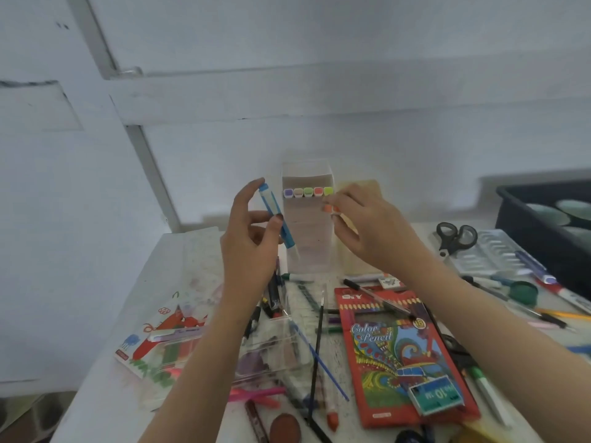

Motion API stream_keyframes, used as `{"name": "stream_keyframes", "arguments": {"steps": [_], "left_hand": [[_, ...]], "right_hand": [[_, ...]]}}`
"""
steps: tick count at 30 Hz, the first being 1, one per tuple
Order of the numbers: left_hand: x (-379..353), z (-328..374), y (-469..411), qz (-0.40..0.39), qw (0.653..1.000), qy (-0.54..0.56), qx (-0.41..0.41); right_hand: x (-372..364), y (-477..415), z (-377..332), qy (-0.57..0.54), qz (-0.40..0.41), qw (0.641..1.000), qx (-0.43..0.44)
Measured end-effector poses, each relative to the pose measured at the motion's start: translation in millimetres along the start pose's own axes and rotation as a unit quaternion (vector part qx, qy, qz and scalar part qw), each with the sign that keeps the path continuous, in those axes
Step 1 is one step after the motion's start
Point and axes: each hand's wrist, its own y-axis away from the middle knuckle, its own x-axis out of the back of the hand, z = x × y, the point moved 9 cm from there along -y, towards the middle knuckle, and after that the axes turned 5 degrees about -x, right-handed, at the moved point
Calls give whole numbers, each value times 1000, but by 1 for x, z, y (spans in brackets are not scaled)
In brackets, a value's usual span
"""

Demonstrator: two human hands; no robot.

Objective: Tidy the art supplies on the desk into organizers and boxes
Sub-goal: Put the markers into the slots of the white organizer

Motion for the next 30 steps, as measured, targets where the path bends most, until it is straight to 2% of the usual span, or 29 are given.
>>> {"name": "stream_keyframes", "arguments": {"steps": [3,14,26,30], "left_hand": [[-7,2,-3,0,999,-14,-45],[-8,4,-8,26,991,-18,-131],[-17,7,-7,9,986,-30,-161],[-19,14,-5,21,977,-45,-208]], "right_hand": [[-8,0,3,9,-17,1000,-9],[-30,-1,8,96,-22,995,12],[-33,0,12,103,17,995,-6],[-34,4,13,83,11,996,-17]]}}
